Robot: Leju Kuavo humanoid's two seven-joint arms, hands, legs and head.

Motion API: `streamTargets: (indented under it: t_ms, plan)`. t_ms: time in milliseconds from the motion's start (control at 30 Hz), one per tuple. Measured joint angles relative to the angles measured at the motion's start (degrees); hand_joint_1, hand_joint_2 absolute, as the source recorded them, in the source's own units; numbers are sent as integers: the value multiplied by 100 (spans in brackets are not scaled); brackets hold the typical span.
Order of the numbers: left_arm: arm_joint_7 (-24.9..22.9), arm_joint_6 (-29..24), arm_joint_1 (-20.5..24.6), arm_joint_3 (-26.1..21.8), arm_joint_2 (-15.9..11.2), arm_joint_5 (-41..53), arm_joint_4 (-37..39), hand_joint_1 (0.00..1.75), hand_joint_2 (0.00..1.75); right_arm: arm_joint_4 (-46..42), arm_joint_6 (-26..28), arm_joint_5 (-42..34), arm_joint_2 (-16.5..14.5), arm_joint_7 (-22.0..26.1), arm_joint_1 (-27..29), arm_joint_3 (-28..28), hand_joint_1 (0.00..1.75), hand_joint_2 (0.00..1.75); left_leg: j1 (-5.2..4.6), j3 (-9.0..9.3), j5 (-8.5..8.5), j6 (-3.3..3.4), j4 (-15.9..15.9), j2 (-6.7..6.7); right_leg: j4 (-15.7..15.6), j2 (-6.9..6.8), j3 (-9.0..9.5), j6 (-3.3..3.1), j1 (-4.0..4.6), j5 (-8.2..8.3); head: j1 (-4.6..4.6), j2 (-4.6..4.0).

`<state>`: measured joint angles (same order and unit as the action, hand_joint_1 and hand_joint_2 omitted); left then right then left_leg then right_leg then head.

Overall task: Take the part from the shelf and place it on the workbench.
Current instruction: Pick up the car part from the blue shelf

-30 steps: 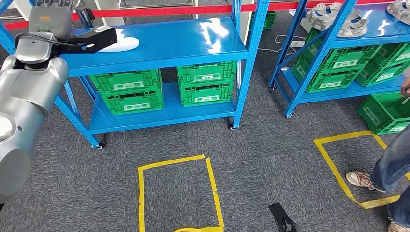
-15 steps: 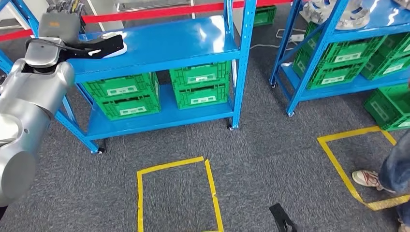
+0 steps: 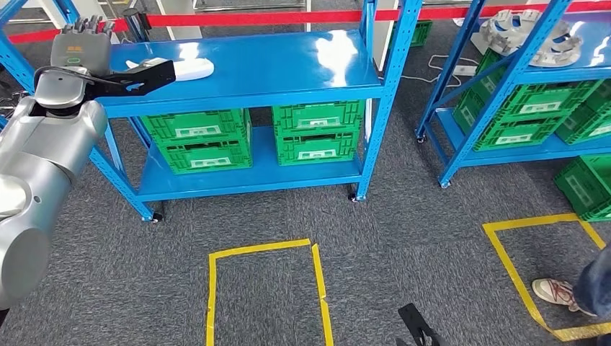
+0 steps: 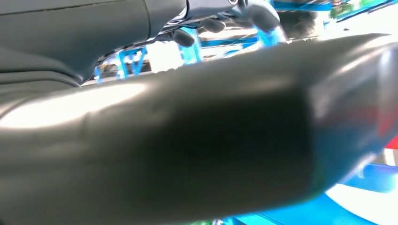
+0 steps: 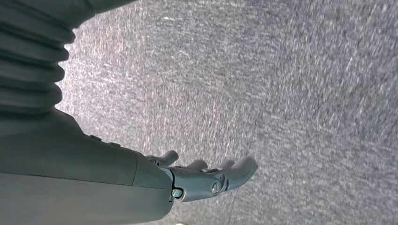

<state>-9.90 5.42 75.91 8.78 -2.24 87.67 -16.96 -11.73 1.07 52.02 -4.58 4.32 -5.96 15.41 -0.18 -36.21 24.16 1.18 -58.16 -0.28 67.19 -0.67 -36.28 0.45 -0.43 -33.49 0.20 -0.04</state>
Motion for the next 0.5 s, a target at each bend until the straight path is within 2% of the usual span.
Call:
streamTargets:
  t_ms: [33,67,100,133,200,233,267,300,367,433,467,500]
  plan:
    - [-23,19,-12,1,9,-1,7,0,0,1,3,0,5,10,10,1,0,175,1,2,10,13,-5,-35,395,20,-235,11,-5,-133,3,0]
    - [-45,36,-34,2,19,-2,15,0,0,1,5,0,9,19,24,1,0,175,2,5,23,20,-13,-76,708,27,-448,20,-8,-195,4,0]
    - [-63,49,-56,3,25,-2,24,0,0,2,7,1,13,26,36,2,0,175,3,12,39,19,-25,-121,833,30,-578,26,-12,-145,4,0]
    - [-80,56,-72,3,27,-3,31,0,0,2,8,1,13,32,45,3,0,175,6,23,58,9,-42,-164,734,35,-597,30,-17,21,4,0]
    - [-119,70,-84,3,25,-3,40,0,0,2,12,9,18,37,54,4,0,175,17,48,112,-27,-90,-239,11,102,-349,28,-38,504,4,0]
    - [-145,84,-81,3,17,-6,42,0,0,2,13,17,21,39,58,4,0,175,13,45,139,-53,-119,-271,-348,160,-196,23,-42,653,4,0]
    - [-172,103,-80,3,6,-9,45,0,0,2,11,26,24,36,64,4,0,175,9,38,156,-82,-136,-302,-587,209,-87,11,-49,726,4,0]
    - [-200,134,-83,3,-14,-14,49,0,0,2,8,34,26,34,74,5,0,175,7,27,161,-114,-140,-334,-681,235,-37,-10,-45,716,3,0]
    - [-265,215,-93,3,-73,-24,55,0,0,2,1,51,26,29,81,8,0,175,13,17,159,-184,-123,-385,-708,194,-9,-75,-37,711,5,0]
    - [-334,289,-100,3,-152,-29,56,0,0,2,-1,72,26,35,73,10,0,175,20,-38,233,-254,-240,-283,-747,144,36,-152,-45,713,-10,0]
    - [-364,311,-102,3,-187,-29,57,0,0,2,-1,79,25,37,72,11,0,175,22,-137,333,-286,-442,-194,-764,119,64,-186,-55,711,-23,0]
    - [-385,326,-107,3,-213,-29,63,0,0,2,-1,84,26,39,77,14,0,131,28,-298,474,-313,-760,-103,-770,95,85,-209,-56,699,-35,0]
